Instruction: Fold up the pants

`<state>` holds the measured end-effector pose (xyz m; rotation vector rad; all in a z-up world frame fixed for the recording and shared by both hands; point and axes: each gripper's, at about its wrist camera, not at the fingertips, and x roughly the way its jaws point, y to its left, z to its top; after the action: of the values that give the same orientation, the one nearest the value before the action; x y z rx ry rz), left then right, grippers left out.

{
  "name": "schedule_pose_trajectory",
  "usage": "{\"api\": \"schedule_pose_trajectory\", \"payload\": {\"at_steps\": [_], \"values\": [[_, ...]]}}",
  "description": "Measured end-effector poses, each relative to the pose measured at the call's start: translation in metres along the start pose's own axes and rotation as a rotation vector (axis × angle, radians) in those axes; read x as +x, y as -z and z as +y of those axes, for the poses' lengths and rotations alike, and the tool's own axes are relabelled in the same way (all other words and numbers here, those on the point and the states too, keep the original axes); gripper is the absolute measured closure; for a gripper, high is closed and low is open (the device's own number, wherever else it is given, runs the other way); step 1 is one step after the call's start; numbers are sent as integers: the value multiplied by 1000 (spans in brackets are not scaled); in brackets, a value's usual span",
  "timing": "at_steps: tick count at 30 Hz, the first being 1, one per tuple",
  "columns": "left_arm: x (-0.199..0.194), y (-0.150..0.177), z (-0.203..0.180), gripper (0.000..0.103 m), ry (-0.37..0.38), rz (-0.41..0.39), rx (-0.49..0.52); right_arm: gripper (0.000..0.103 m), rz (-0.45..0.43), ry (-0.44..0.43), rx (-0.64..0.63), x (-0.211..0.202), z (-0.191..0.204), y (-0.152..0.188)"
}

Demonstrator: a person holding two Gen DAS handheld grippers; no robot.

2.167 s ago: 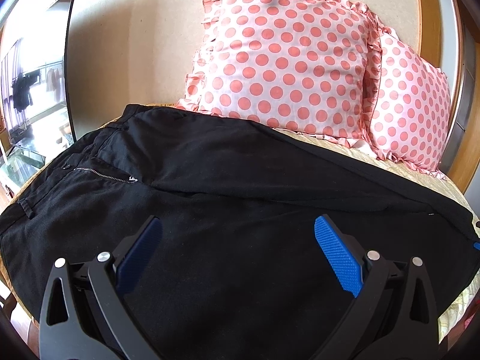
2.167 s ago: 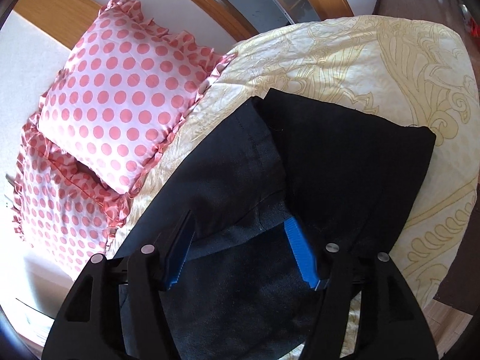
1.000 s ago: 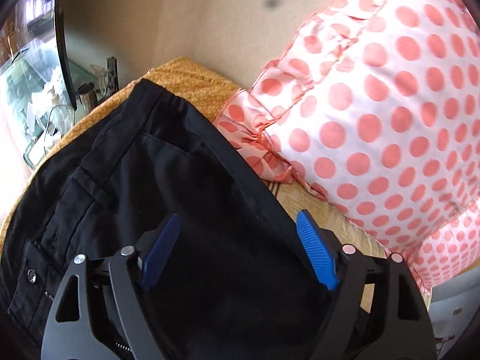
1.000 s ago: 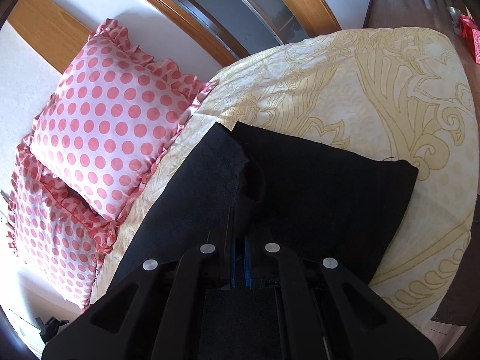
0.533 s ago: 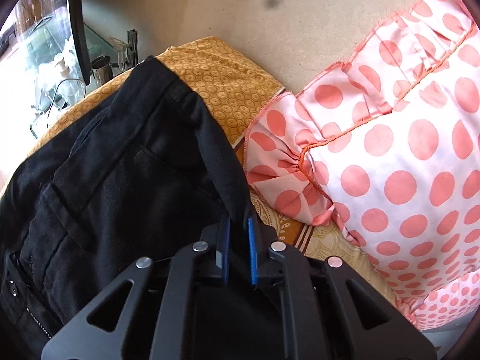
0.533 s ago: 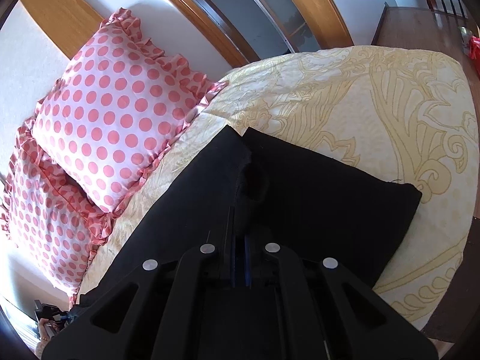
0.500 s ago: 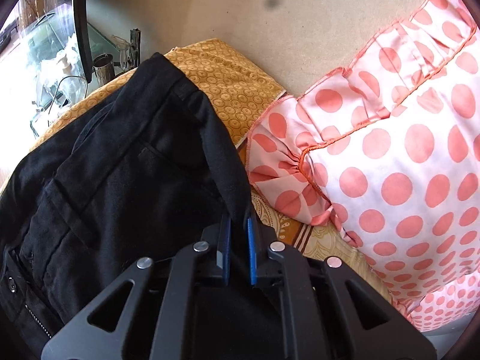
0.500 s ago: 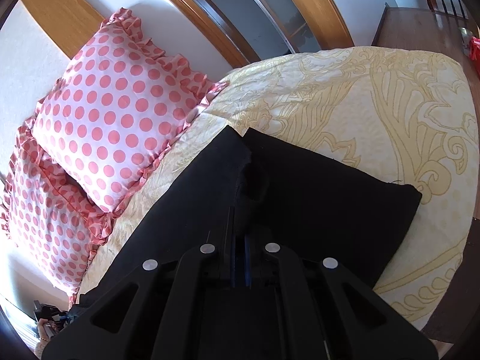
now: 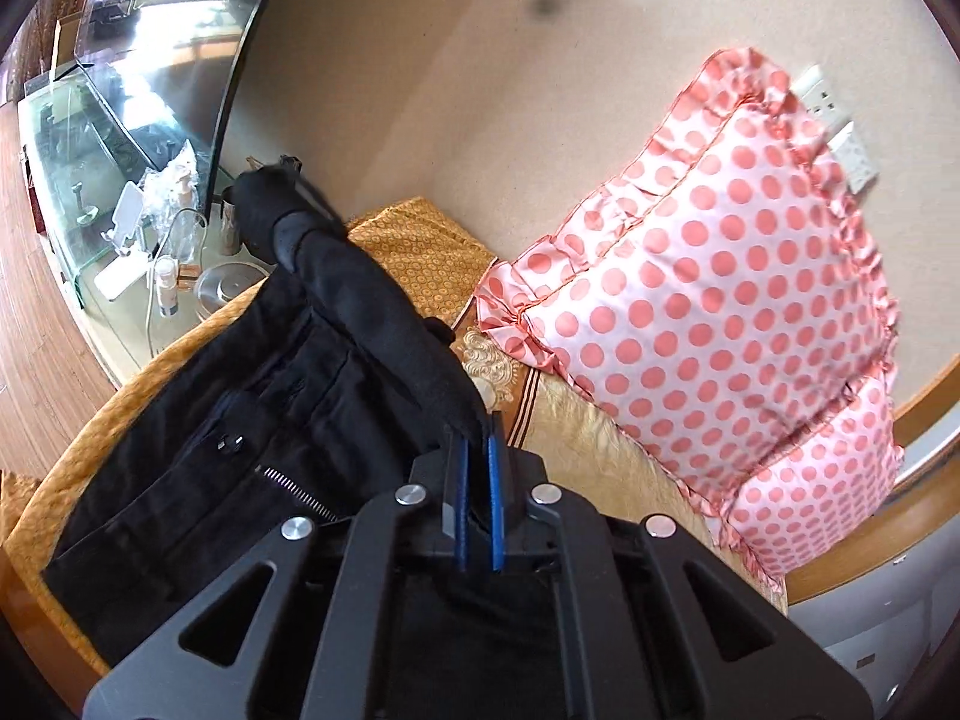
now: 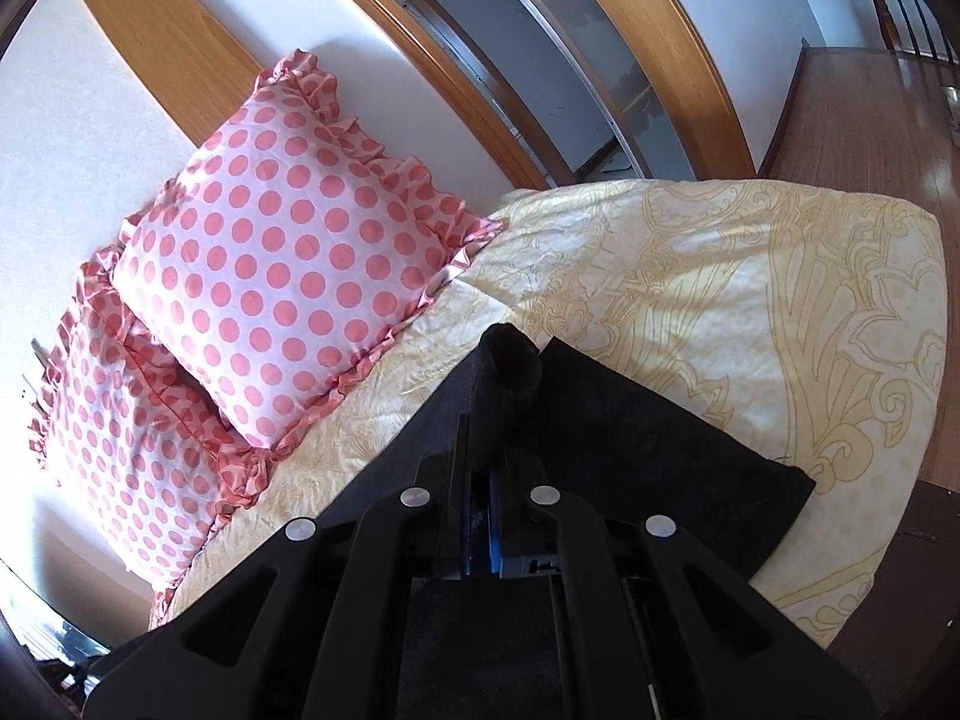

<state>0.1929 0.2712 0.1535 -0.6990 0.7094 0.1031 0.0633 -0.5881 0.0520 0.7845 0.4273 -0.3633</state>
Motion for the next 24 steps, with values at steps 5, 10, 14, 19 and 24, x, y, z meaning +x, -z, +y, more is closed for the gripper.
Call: {"api": "schedule_pose_trajectory", "payload": {"at_steps": [5, 10, 14, 19, 24], "values": [[-68, 69, 39, 98, 8, -48, -13, 99, -37, 3, 12, -20, -10, -4], [-65, 145, 104, 98, -62, 11, -87, 99, -3, 42, 38, -22, -24, 5], [-56, 167, 140, 90, -48, 3, -153, 99, 22, 59, 62, -20, -35, 11], [-73, 155, 132, 53, -112, -100, -142, 99, 32, 59, 73, -22, -41, 13], [-73, 142, 133, 86, -153, -120, -129, 99, 57, 61, 78, -14, -43, 13]]}}
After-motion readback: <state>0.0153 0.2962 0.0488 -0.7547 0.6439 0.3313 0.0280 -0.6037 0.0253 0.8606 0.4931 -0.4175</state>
